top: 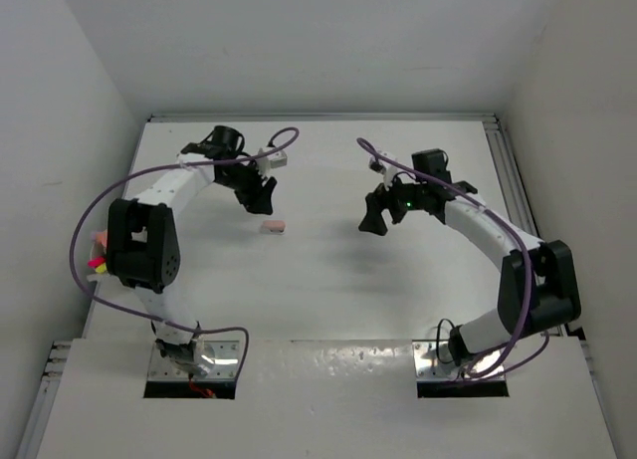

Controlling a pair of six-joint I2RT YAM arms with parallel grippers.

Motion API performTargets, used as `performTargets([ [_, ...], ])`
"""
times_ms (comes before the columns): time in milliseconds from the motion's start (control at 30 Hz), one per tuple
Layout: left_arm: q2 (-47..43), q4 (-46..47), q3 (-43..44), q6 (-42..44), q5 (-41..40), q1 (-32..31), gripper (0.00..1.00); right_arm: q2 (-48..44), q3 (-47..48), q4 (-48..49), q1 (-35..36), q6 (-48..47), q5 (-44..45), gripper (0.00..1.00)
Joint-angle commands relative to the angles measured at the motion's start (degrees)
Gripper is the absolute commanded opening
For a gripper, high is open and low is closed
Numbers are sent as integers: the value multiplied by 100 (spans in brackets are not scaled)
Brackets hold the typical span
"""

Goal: Sort the stationery into containers
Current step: Pick up the stapler from the center of the board.

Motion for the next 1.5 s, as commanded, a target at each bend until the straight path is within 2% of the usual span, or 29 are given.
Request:
performTargets([
  [0, 401, -813, 708, 1669, -19, 33, 56, -502, -459, -247, -228, 700, -407, 88],
  [100, 771, -1193, 1130, 2261, 87, 16, 56, -732, -618, -265, -334, 841, -416, 88],
  [233, 1036, -1256, 1220, 2658, 8, -168, 57, -724, -610, -309, -388, 895, -460, 88],
  [400, 1036, -729, 843, 2624, -115, -458, 57, -540, -347, -545, -396, 842, -478, 88],
  [700, 1282, -825, 719, 2808, -124, -757, 57, -390, -372, -564, -414, 895, -504, 88],
  [1100, 1388, -219, 315, 2685, -616, -951, 54, -329, -355, -766, -537, 833, -680, 88],
  [1167, 1370, -78, 280, 2624, -739, -986, 51, -329, -355, -775, -572, 833, -689, 88],
  [1233, 1335, 88, 218, 2528, -827, -995, 45, -311, -346, -775, -590, 833, -697, 88],
  [1267, 1317, 211, 192, 2475, -906, -986, 38, -311, -346, -775, -590, 833, -698, 88],
  [1300, 1291, 212, 174, 2405, -907, -986, 37, -311, -338, -775, -581, 833, -698, 88],
  [1400, 1107, 466, 148, 1880, -1169, -934, 15, -346, -337, -792, -599, 825, -697, 87],
  [1467, 1019, 467, 218, 1527, -1284, -863, 8, -355, -320, -827, -590, 816, -706, 87],
])
